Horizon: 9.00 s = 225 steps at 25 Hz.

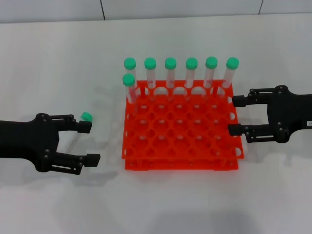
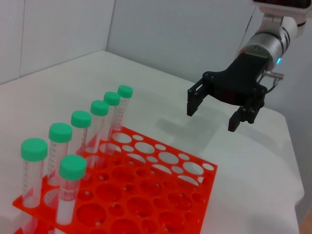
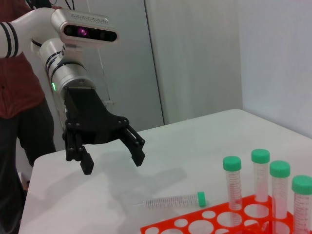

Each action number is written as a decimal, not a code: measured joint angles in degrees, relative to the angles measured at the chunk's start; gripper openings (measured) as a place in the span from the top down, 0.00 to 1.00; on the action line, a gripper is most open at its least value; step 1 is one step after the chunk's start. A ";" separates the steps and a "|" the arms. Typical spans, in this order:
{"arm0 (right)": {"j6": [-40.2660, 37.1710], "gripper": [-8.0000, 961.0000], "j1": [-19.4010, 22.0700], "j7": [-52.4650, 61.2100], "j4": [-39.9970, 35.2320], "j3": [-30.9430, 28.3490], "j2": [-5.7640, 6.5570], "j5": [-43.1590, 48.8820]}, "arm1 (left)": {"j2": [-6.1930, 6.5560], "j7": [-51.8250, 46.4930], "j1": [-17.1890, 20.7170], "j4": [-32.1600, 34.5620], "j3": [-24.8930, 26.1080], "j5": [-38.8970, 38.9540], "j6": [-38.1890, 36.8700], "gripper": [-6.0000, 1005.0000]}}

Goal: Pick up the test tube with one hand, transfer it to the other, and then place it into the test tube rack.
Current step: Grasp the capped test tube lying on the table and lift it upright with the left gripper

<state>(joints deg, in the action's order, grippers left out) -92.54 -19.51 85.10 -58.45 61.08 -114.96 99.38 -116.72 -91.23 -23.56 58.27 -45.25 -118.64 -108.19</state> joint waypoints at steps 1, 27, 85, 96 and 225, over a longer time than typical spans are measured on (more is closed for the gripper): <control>0.02 0.28 0.00 0.00 0.00 0.00 0.00 0.00 | 0.00 0.00 0.00 0.00 0.00 0.00 0.00 0.12; -0.06 0.28 0.01 -0.02 0.03 0.00 -0.19 -1.65 | 3.83 -12.71 -0.58 2.87 0.05 -3.31 0.52 0.12; 1.31 0.28 0.00 -1.61 0.80 0.41 -0.26 -5.12 | -0.98 -40.54 -15.72 -4.44 -4.72 -35.54 15.65 0.12; 1.30 0.28 -0.06 -1.60 1.24 0.44 -0.26 -5.17 | -0.96 -40.28 -15.69 -5.27 -5.84 -35.61 16.39 0.13; 1.92 0.28 -0.08 -3.71 3.61 0.35 -0.26 -6.04 | 0.00 -41.49 -22.22 -12.53 -8.89 -40.27 16.97 0.58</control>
<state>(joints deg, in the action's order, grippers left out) -90.61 -19.60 81.38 -54.84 61.44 -115.22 93.34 -116.72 -132.71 -45.79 45.74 -54.14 -158.91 -91.22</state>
